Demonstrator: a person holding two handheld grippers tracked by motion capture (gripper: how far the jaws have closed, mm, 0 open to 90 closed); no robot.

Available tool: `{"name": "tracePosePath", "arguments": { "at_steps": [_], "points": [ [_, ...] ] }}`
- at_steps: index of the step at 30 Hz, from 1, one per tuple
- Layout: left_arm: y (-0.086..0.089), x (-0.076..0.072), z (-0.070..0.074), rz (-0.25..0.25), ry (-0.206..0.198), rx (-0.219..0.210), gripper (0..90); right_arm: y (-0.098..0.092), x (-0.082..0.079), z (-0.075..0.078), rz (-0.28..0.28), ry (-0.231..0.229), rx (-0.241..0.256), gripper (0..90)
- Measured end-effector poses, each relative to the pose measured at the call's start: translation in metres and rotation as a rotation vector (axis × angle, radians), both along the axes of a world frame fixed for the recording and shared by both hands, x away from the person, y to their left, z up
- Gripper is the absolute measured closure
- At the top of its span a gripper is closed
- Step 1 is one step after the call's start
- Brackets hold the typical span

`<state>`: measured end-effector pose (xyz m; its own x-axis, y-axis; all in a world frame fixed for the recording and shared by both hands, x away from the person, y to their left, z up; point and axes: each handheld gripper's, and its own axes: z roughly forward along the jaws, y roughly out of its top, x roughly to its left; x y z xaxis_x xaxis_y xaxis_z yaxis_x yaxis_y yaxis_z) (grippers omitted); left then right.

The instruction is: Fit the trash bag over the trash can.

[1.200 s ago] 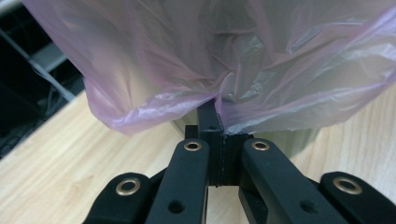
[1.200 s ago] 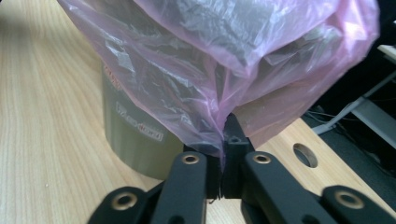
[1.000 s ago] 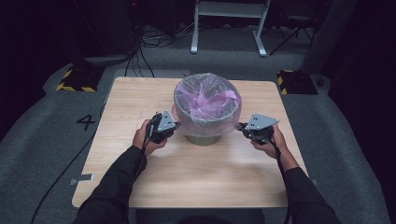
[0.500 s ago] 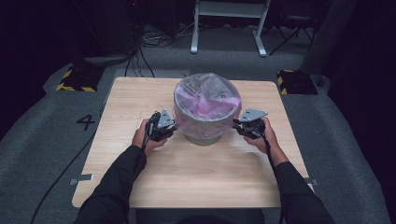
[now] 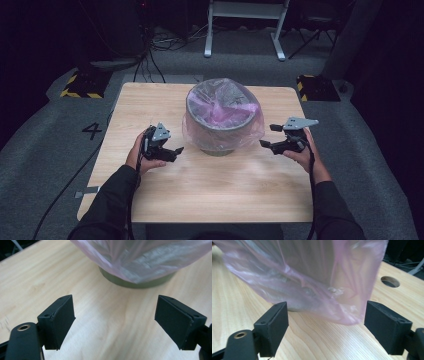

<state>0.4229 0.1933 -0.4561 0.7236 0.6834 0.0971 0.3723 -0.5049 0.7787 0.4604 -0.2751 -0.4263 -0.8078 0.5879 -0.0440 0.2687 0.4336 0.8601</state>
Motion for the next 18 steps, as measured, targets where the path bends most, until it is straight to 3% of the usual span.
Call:
{"name": "tracePosePath", "arguments": {
  "at_steps": [6,9,11,15,18],
  "points": [
    [0.001,-0.011,-0.011,-0.011,0.084,0.02,16.0,-0.013,-0.007,0.022,-0.036,-0.054,0.055,20.4],
    [-0.001,-0.015,-0.019,-0.018,0.106,0.033,16.1,-0.012,-0.007,0.027,-0.038,-0.065,0.063,20.4],
    [-0.001,-0.018,-0.025,-0.031,0.127,0.02,16.3,-0.011,-0.006,0.032,-0.041,-0.074,0.067,20.4],
    [-0.005,-0.022,-0.037,-0.044,0.154,0.056,16.3,-0.007,-0.002,0.042,-0.044,-0.092,0.067,20.5],
    [-0.005,-0.021,-0.039,-0.049,0.167,0.05,16.5,-0.005,0.001,0.046,-0.044,-0.096,0.066,20.5]
  ]
}}
